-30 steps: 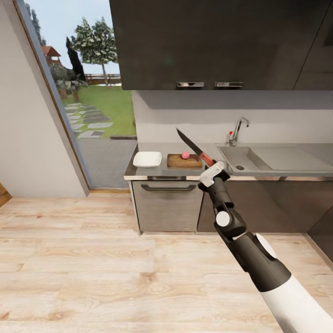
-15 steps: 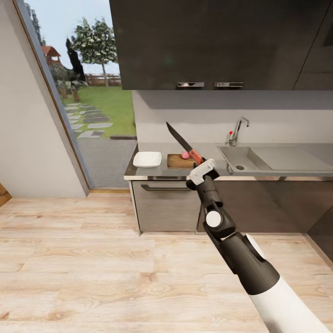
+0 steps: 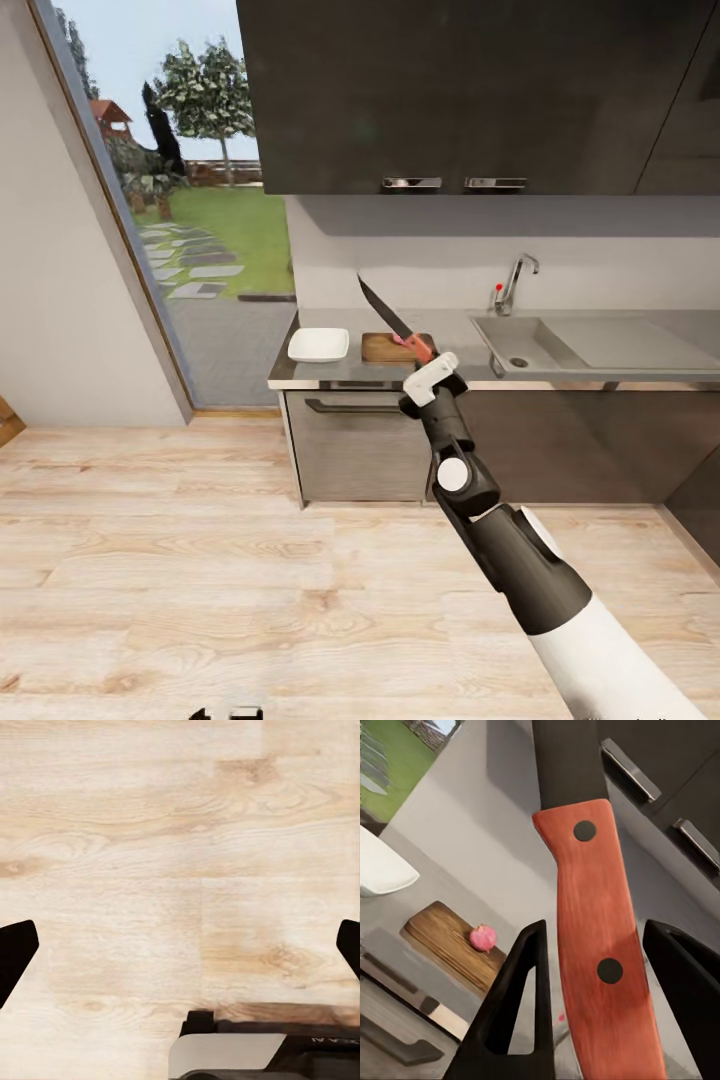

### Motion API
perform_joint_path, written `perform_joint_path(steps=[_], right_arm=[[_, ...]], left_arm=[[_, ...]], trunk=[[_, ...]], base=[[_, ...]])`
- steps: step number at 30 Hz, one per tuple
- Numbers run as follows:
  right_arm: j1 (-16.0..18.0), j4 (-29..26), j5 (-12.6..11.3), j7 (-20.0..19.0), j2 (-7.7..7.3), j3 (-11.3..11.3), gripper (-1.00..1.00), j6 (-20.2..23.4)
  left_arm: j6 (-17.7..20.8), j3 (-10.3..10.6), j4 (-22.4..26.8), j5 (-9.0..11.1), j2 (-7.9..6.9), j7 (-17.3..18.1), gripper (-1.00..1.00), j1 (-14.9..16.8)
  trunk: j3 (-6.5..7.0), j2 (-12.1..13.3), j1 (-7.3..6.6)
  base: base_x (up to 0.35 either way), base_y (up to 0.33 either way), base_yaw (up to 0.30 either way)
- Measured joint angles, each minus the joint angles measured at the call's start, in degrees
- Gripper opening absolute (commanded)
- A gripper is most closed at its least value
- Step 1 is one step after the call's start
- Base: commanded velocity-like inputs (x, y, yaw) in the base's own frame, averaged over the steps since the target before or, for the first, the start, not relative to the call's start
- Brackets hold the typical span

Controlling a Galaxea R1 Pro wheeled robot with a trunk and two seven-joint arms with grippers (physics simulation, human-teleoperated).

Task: In the kitchen, take the Vidalia onion out of the sink, dice it on the chopping board with the paring knife, put the diced onion into the bowl on the countertop, then place both the paring knife and the chopping board into the sink.

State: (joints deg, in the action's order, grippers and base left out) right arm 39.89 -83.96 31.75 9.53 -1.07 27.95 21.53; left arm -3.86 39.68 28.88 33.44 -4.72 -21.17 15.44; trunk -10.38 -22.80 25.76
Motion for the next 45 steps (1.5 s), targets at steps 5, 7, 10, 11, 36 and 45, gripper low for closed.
perform_joint_path(steps=[5,7,10,11,36,45], right_arm=[[0.01,2.73,0.00,0.38,0.23,-0.20,-1.00,-0.03],[0.00,3.35,0.10,1.07,0.32,-0.41,-1.00,0.00],[0.02,3.85,0.28,2.75,0.21,-1.26,-1.00,1.38],[0.02,4.00,0.38,3.10,-0.04,-2.45,-1.00,3.30],[0.02,7.69,3.09,2.98,-1.67,-15.08,-1.00,6.42],[0.03,7.69,3.50,3.11,-1.59,-12.45,-1.00,6.51]], left_arm=[[1.46,0.39,3.98,-0.07,-0.65,-1.27,1.00,-0.04],[1.35,0.53,2.68,-0.10,-0.64,-1.26,1.00,-0.04],[0.10,0.67,-3.76,-0.14,0.31,-0.50,1.00,-0.04],[-2.32,0.68,-8.32,-0.09,1.17,1.13,1.00,-0.03],[-15.43,0.63,-27.97,0.35,3.23,13.08,1.00,0.02],[-15.42,0.62,-27.94,0.38,3.23,13.09,1.00,0.02]], trunk=[[-0.01,0.00,-0.01],[-0.01,0.00,-0.01],[-0.02,0.00,-0.01],[-0.02,0.00,-0.01],[-0.02,-0.02,-0.02],[-0.02,-0.02,-0.04]], base=[[0.000,0.000,0.000],[0.000,0.000,0.000],[0.000,0.000,0.000],[0.000,0.000,0.000],[-0.176,0.000,0.000],[0.320,0.000,0.000]])
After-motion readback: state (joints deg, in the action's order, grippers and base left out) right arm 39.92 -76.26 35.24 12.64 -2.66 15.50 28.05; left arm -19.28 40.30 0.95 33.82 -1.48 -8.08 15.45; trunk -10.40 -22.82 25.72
